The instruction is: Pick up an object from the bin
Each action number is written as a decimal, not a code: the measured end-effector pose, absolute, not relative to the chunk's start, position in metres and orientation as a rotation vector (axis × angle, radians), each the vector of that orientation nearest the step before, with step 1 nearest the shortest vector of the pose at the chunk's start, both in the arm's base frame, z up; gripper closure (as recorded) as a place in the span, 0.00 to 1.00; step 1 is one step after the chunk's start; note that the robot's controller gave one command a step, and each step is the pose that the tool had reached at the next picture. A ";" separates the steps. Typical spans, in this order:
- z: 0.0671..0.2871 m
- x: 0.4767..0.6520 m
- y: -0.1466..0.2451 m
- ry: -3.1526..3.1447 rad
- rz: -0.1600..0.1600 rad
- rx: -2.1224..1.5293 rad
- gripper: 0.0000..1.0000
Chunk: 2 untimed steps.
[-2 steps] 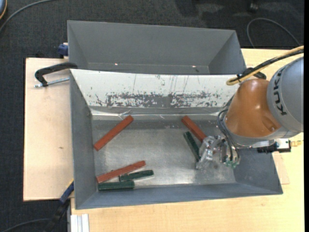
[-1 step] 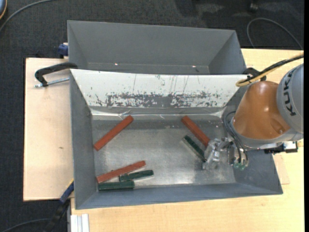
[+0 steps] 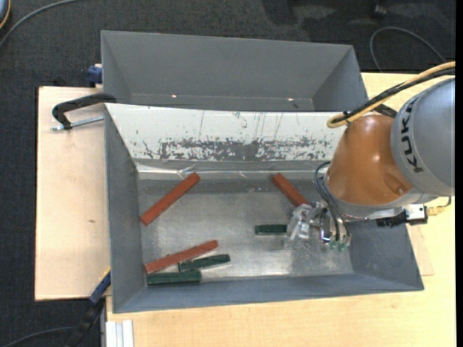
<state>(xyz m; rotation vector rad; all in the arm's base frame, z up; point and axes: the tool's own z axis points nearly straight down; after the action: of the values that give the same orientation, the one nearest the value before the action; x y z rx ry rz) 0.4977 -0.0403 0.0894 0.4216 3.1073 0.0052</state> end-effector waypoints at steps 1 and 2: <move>0.088 0.497 -0.044 3.108 0.002 0.429 0.00; 0.088 0.497 -0.044 3.108 0.002 0.429 1.00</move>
Offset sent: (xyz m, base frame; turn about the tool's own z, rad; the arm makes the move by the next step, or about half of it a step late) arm 0.0000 0.0000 0.0000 0.0000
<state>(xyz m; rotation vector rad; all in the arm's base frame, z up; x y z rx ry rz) 0.4969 -0.0435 0.0883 0.4286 3.1082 0.0018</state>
